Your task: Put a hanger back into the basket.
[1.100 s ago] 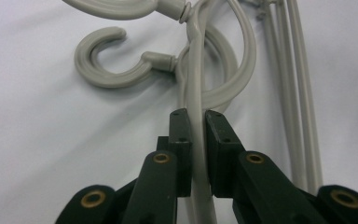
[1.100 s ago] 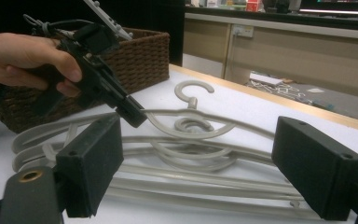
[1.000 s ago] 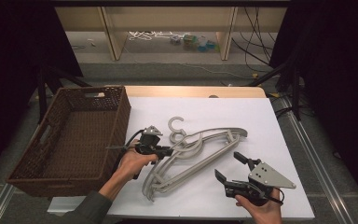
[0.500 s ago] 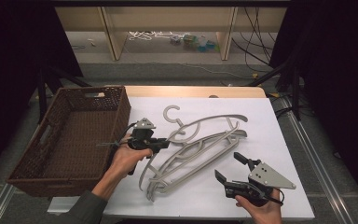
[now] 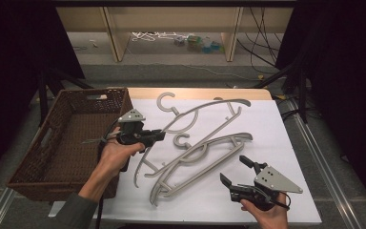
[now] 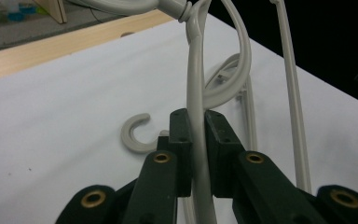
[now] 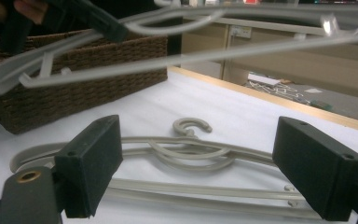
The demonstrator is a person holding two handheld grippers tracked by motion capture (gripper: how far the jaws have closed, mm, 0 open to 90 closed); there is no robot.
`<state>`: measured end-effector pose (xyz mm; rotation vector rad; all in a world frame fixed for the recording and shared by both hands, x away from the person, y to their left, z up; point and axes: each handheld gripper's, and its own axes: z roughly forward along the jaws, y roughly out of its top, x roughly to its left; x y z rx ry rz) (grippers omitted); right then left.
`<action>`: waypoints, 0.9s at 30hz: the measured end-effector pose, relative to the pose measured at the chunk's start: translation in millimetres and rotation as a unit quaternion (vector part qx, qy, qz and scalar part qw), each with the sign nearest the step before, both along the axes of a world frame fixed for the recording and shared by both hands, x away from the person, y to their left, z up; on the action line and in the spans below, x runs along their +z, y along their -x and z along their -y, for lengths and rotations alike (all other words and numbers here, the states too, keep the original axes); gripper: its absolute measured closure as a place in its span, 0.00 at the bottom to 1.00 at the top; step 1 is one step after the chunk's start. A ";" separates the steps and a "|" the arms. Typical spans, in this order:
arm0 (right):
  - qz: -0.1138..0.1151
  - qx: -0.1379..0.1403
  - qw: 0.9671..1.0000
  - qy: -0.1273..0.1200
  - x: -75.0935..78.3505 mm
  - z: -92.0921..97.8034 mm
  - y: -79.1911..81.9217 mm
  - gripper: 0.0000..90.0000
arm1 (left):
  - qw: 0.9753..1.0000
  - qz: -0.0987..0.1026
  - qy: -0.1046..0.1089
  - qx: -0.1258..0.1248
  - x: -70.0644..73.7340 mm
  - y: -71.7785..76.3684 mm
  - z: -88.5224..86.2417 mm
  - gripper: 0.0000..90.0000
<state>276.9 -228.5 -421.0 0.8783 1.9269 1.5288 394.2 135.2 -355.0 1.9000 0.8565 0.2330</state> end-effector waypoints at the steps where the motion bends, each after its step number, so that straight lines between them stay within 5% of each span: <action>1: 0.000 -0.002 1.000 0.000 0.1 0.3 0.1 0.18 | 1.000 0.005 0.000 0.000 3.5 1.6 -0.9 0.91; 8: 0.000 -0.004 1.000 0.003 0.5 0.4 0.5 0.18 | 1.000 0.025 -0.010 0.006 28.0 5.5 -17.2 0.91; 17: 0.001 -0.003 1.000 -0.001 -0.4 -0.3 -0.6 0.18 | 0.998 0.036 -0.025 0.045 48.3 3.1 -62.8 0.91; 27: -0.001 -0.004 1.000 -0.003 -0.4 0.2 -1.6 0.18 | 0.993 0.046 -0.037 0.107 56.8 -2.0 -111.4 0.91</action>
